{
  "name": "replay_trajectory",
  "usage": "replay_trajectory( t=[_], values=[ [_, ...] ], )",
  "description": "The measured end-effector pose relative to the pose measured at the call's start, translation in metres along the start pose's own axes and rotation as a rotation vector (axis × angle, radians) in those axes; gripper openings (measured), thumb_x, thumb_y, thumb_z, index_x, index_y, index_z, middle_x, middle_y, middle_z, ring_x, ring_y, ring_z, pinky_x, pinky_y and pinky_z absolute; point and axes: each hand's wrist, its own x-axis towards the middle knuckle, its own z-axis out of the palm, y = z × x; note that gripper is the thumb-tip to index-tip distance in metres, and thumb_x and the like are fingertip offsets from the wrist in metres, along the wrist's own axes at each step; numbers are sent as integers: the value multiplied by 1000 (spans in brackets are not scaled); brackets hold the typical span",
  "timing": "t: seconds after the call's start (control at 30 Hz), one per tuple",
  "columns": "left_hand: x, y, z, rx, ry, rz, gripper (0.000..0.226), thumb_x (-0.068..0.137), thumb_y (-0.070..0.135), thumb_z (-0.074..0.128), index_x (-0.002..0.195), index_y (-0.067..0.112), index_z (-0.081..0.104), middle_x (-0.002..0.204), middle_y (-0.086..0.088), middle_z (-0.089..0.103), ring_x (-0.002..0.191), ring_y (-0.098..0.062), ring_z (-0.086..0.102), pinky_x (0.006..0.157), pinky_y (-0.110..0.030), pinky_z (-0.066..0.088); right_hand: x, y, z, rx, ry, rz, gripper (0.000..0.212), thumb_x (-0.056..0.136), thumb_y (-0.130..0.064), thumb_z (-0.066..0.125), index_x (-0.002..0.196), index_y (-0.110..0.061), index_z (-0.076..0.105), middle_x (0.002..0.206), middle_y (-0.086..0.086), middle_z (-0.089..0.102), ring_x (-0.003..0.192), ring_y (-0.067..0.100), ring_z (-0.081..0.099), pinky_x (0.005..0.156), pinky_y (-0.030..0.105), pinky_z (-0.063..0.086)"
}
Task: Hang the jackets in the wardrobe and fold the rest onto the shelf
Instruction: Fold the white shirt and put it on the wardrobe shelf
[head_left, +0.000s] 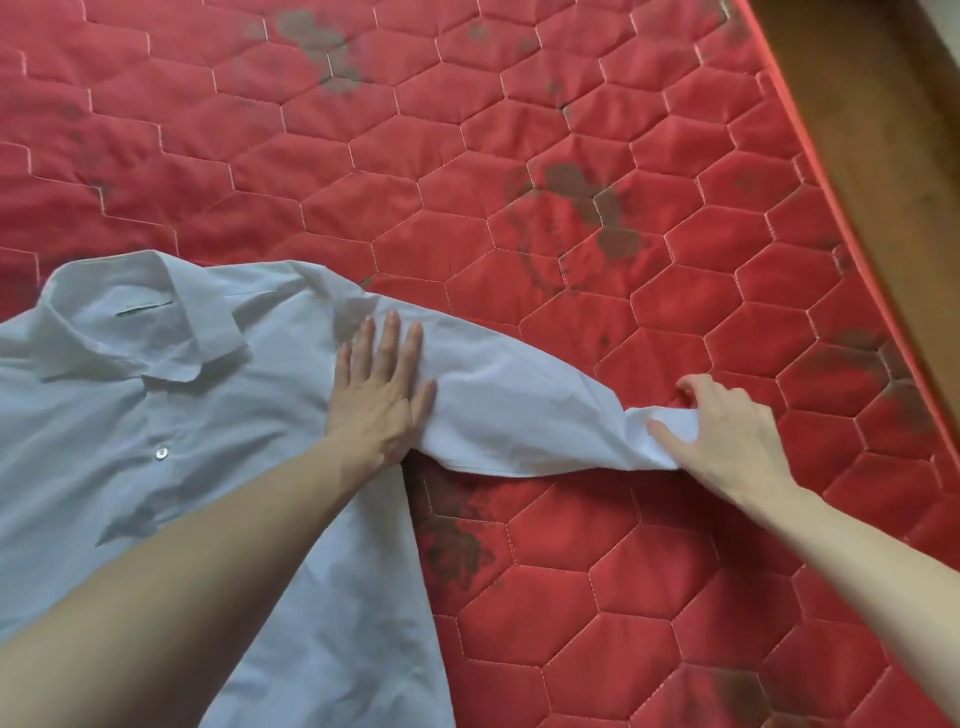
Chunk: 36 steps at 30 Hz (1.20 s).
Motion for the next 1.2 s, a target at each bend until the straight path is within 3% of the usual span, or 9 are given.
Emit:
replay_trajectory(
  t=[0.13, 0.3, 0.43, 0.57, 0.67, 0.8, 0.93, 1.07, 1.2],
  values=[
    [1, -2, 6, -38, 38, -1, 73, 104, 61, 14, 164, 32, -14, 173, 2, -24, 158, -25, -26, 128, -47, -14, -1, 24, -10, 107, -228, -66, 35, 92, -44, 73, 74, -20, 56, 53, -4, 56, 67, 22, 58, 67, 35, 35],
    [-1, 5, 6, -48, 123, -5, 74, 101, 57, 15, 167, 23, 10, 176, -8, 2, 161, -31, -5, 130, -50, 0, 18, 49, -45, 511, -199, -18, 41, 100, -20, 65, 66, -11, 44, 40, -3, 42, 33, 17, 43, 34, 34, 30],
    [1, 14, 3, -91, 217, -57, 71, 104, 49, 20, 166, 14, 20, 174, -12, 14, 162, -30, 6, 130, -52, 5, 39, 57, -52, 666, 167, 107, 37, 93, -16, 70, 65, -12, 45, 54, -11, 39, 48, 4, 35, 49, 20, 31],
    [2, 23, 6, -71, 191, -25, 67, 106, 46, 22, 167, 19, 18, 174, -9, 12, 162, -30, 7, 130, -54, 4, 42, 52, -44, 559, -284, 69, 32, 88, -46, 79, 109, -28, 62, 95, -9, 63, 87, 4, 58, 76, 23, 45],
    [3, 23, 11, -31, 159, -11, 66, 109, 46, 28, 168, 24, 9, 176, -7, 3, 162, -29, 0, 129, -55, 2, 40, 51, -34, 246, -350, -75, 30, 80, -41, 87, 94, -23, 67, 103, -3, 58, 100, 25, 50, 92, 41, 44],
    [6, 21, 11, -29, 144, -11, 68, 108, 49, 26, 168, 27, 5, 176, -4, -2, 162, -26, -5, 130, -53, -1, 37, 56, -38, 639, -336, -29, 32, 84, -20, 85, 70, -9, 59, 67, -8, 52, 65, 10, 45, 62, 30, 38],
    [5, 21, 6, -147, 186, -30, 61, 110, 43, 23, 166, 19, 19, 175, -5, 11, 162, -24, 4, 131, -50, 4, 44, 75, -53, 429, -143, -90, 28, 86, -29, 82, 73, -19, 60, 59, -10, 57, 54, 5, 44, 56, 31, 37],
    [-8, 22, 2, -183, 365, -42, 62, 105, 37, 24, 159, 8, 35, 169, -12, 29, 158, -28, 21, 129, -50, 13, 58, 86, -60, 234, 83, -90, 22, 90, -45, 74, 84, -27, 63, 73, -5, 67, 71, 21, 61, 66, 38, 45],
    [-29, 28, 12, -239, 543, -248, 53, 101, 29, 35, 150, 8, 38, 157, -17, 35, 144, -35, 34, 121, -50, 24, 63, 79, -32, -47, 131, 8, 25, 94, -28, 67, 116, -17, 67, 109, 19, 68, 104, 42, 59, 88, 49, 45]
  ],
)
